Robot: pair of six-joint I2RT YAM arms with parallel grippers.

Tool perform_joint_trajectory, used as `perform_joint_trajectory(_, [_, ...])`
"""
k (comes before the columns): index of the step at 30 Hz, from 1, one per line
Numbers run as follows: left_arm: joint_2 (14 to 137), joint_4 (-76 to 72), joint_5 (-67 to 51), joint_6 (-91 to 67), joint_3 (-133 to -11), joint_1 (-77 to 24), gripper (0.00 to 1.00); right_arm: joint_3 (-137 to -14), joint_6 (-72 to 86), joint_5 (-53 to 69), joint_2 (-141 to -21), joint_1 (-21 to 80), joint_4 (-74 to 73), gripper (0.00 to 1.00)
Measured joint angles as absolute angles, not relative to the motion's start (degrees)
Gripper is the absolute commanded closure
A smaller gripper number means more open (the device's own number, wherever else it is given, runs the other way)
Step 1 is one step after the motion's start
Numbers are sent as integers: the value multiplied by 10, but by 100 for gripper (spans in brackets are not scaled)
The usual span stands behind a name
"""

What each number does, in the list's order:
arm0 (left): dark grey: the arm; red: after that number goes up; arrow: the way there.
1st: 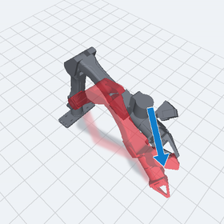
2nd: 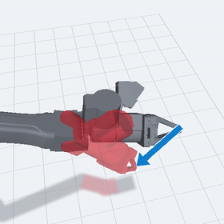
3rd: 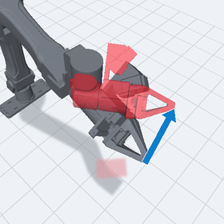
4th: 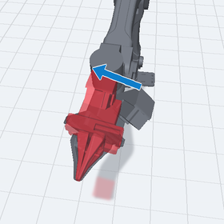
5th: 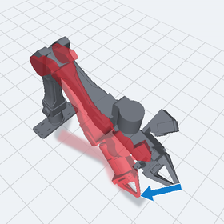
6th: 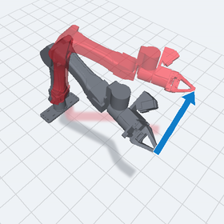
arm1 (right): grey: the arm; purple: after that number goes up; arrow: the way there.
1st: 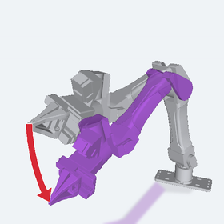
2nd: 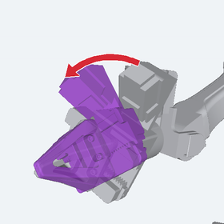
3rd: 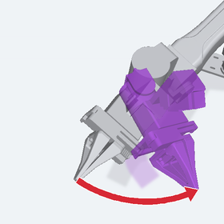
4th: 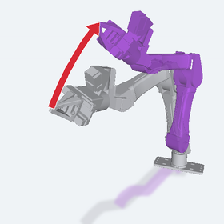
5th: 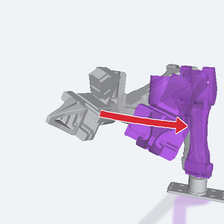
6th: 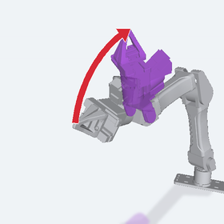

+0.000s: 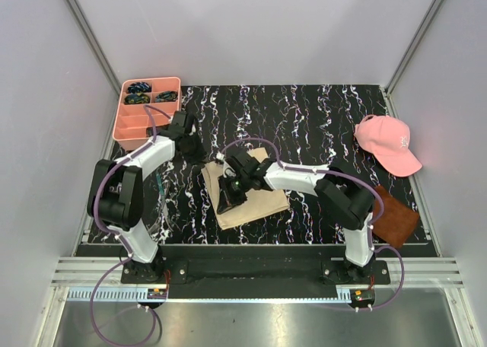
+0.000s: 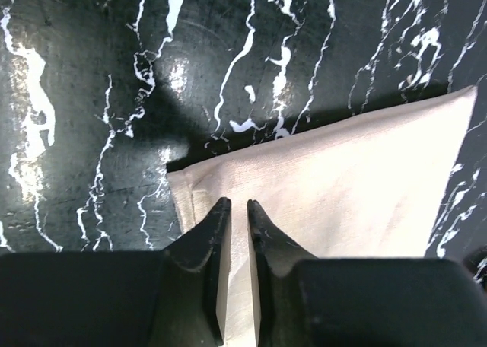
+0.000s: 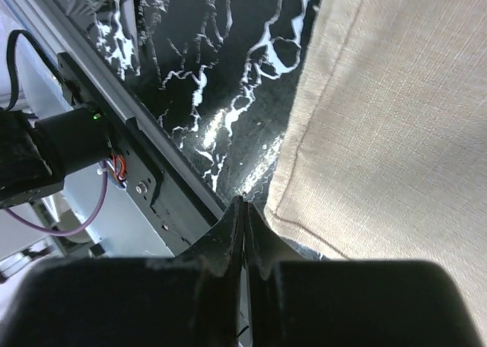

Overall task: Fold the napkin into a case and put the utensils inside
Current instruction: Fold the rectangle-folded napkin at the center of the board.

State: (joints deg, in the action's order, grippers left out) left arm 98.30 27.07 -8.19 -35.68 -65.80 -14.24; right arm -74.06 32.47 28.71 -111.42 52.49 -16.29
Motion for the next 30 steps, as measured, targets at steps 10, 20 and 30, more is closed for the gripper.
perform_joint_trajectory(10, [970,233,-106,-380,-642,-150,84,-672,372,328,-1143,525,-88,97])
perform_joint_trajectory(20, [998,223,-77,-379,-576,-155,84,-612,414,358,-1142,525,4,99])
perform_joint_trajectory(30, [964,219,-41,-377,-549,-145,74,-558,456,367,-1128,525,82,98])
